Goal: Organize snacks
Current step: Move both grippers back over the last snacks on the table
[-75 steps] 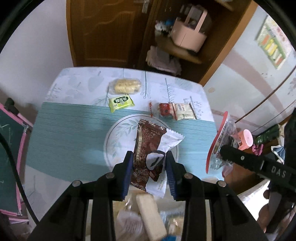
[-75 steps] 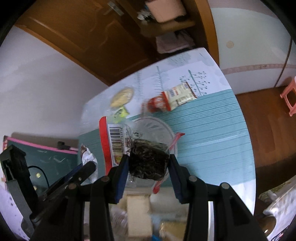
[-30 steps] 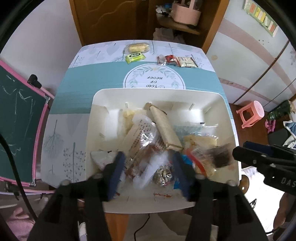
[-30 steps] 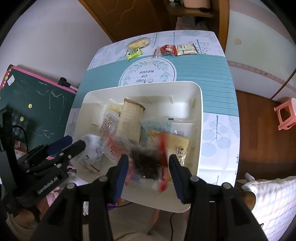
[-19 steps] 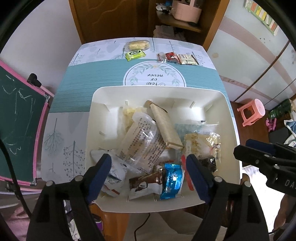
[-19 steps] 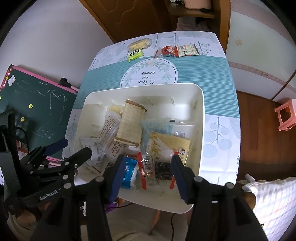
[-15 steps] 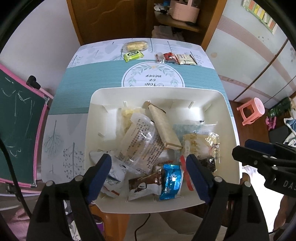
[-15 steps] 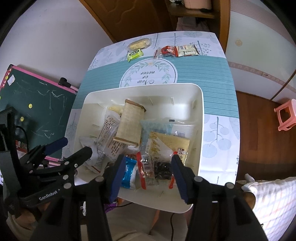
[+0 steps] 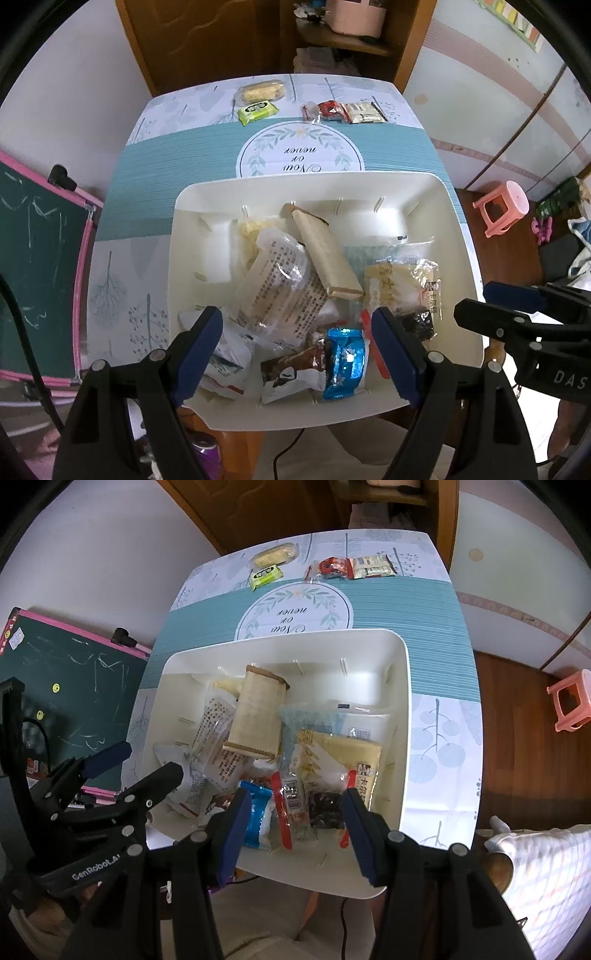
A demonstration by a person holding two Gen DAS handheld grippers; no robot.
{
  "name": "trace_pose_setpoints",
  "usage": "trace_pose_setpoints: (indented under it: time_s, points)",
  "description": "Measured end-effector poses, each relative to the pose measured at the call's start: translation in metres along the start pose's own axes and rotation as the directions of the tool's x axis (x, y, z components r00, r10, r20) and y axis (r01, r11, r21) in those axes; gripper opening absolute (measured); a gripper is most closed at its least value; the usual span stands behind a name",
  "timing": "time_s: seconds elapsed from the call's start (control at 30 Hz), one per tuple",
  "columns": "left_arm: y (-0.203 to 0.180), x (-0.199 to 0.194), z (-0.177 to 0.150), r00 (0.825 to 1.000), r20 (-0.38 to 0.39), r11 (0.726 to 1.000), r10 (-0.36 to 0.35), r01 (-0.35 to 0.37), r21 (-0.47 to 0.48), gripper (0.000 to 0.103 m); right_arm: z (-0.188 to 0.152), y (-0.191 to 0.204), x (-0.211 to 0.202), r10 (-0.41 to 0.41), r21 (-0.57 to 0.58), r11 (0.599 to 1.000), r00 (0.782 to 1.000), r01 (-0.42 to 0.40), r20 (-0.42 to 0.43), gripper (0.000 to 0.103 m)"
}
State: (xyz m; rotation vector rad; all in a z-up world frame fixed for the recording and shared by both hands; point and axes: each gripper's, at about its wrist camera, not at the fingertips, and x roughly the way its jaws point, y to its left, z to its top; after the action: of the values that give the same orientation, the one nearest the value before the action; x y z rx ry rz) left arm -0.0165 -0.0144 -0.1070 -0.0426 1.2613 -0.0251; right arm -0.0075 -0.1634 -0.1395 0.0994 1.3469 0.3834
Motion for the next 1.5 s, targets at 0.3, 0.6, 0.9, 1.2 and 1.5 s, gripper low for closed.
trace_pose_setpoints:
  time_s: [0.3, 0.6, 0.9, 1.2, 1.5]
  points:
    - [-0.006, 0.007, 0.02, 1.0, 0.002, 0.997, 0.002, -0.002, 0.08, 0.082, 0.01, -0.005, 0.008, -0.007, 0.046, 0.999, 1.0, 0.007, -0.009, 0.052]
    - [-0.006, 0.024, 0.05, 1.0, -0.019, 0.994, -0.018, 0.02, 0.112, 0.082, 0.027, -0.009, 0.019, -0.012, 0.083, 0.996, 1.0, 0.013, -0.021, 0.052]
    - [-0.007, 0.039, 0.118, 0.999, 0.027, 0.987, -0.026, 0.021, 0.159, 0.082, 0.078, -0.024, 0.009, -0.058, 0.101, 0.993, 0.997, 0.053, 0.052, 0.052]
    - [-0.015, 0.088, 0.21, 0.999, 0.017, 0.979, -0.039, 0.035, 0.201, 0.082, 0.162, -0.054, 0.008, -0.156, 0.133, 0.982, 0.978, 0.138, 0.14, 0.052]
    - [-0.051, 0.176, 0.269, 1.0, 0.026, 0.883, 0.013, -0.024, 0.468, 0.082, 0.249, -0.111, 0.05, -0.167, 0.259, 0.956, 0.98, 0.135, 0.106, 0.057]
